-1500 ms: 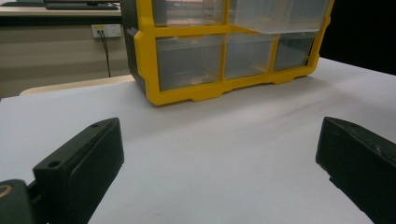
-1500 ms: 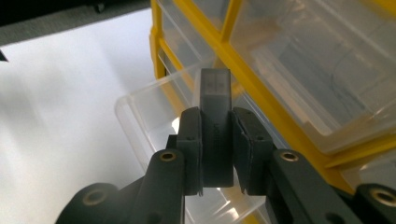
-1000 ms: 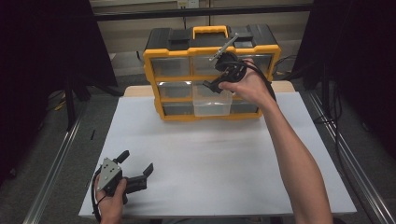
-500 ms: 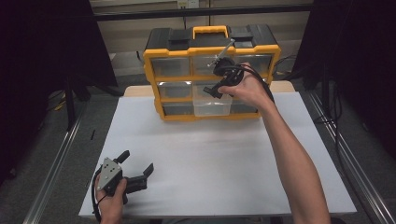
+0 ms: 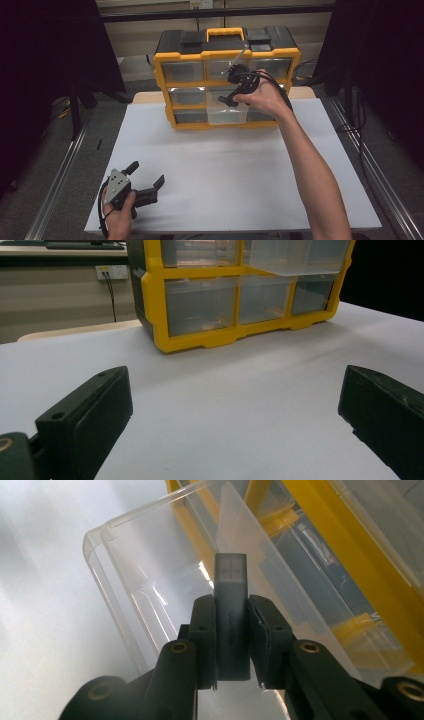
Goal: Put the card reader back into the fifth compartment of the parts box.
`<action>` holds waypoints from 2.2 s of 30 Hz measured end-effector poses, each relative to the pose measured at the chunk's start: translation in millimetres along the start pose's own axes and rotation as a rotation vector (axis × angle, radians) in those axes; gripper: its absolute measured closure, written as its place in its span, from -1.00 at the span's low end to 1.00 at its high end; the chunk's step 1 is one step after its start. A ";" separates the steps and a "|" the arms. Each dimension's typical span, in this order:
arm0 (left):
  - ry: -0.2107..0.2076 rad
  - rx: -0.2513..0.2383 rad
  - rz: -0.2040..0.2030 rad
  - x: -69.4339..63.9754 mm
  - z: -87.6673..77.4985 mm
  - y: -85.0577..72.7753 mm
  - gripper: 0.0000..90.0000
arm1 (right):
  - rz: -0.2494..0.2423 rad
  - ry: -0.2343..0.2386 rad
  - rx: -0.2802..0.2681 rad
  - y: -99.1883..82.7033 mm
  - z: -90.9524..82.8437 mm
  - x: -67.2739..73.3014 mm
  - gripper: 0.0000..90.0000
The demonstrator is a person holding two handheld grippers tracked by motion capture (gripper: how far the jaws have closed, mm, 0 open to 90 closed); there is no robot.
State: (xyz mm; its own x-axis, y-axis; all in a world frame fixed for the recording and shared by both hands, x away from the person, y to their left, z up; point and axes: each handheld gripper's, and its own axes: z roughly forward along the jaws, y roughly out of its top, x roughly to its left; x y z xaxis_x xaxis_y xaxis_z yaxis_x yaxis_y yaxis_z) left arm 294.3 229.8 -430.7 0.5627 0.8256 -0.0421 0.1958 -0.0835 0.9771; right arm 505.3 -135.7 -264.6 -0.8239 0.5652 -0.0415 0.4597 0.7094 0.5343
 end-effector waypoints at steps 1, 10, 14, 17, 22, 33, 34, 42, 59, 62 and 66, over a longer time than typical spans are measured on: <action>0.003 -0.004 -0.003 0.0 0.0 0.0 -0.97 | 0.000 0.000 0.004 0.0 0.5 -0.2 0.64; 0.000 -0.004 -0.003 0.1 0.1 0.1 -0.97 | 0.015 -0.018 -0.015 0.2 -0.2 -0.4 0.32; 0.000 -0.005 -0.009 -0.5 0.0 0.1 -0.97 | 0.018 -0.017 -0.039 -0.1 -3.9 -0.5 0.09; 0.000 0.000 0.001 0.1 0.0 0.2 -0.97 | 0.018 -0.035 -0.067 -0.6 -7.5 -0.3 -0.08; -0.002 0.001 0.003 -0.8 0.2 0.1 -0.97 | 0.042 -0.079 -0.096 -1.9 -13.4 1.0 -0.36; -0.003 -0.001 0.002 -0.5 0.0 0.2 -0.97 | 0.079 -0.118 -0.169 -9.5 -22.0 6.0 -0.73; -0.004 0.000 0.002 -0.4 -0.1 0.3 -0.97 | 0.079 -0.117 -0.182 -11.4 -22.3 6.1 -0.75; -0.004 0.000 -0.002 -0.7 -0.3 0.3 -0.97 | 0.098 -0.117 -0.238 -23.3 -26.2 8.0 -0.83; 0.005 0.001 -0.001 -0.3 -0.4 0.2 -0.97 | 0.151 -0.158 -0.369 -48.1 -30.6 15.0 -0.91; 0.005 0.003 0.004 -0.1 -0.7 0.1 -0.97 | 0.151 -0.171 -0.374 -53.3 -29.2 16.3 -0.87; 0.004 0.002 0.001 0.1 -0.2 0.1 -0.97 | 0.161 -0.167 -0.409 -59.9 -29.7 17.6 -0.88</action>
State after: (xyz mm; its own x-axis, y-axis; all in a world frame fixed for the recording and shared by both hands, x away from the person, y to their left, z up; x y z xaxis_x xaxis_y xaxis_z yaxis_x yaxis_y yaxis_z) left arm 294.3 230.0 -430.6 0.5595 0.8279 -0.0408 0.1971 -0.0851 0.9767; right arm 453.4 -180.7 -272.3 -0.6728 0.7383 -0.0485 0.3814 0.4022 0.8323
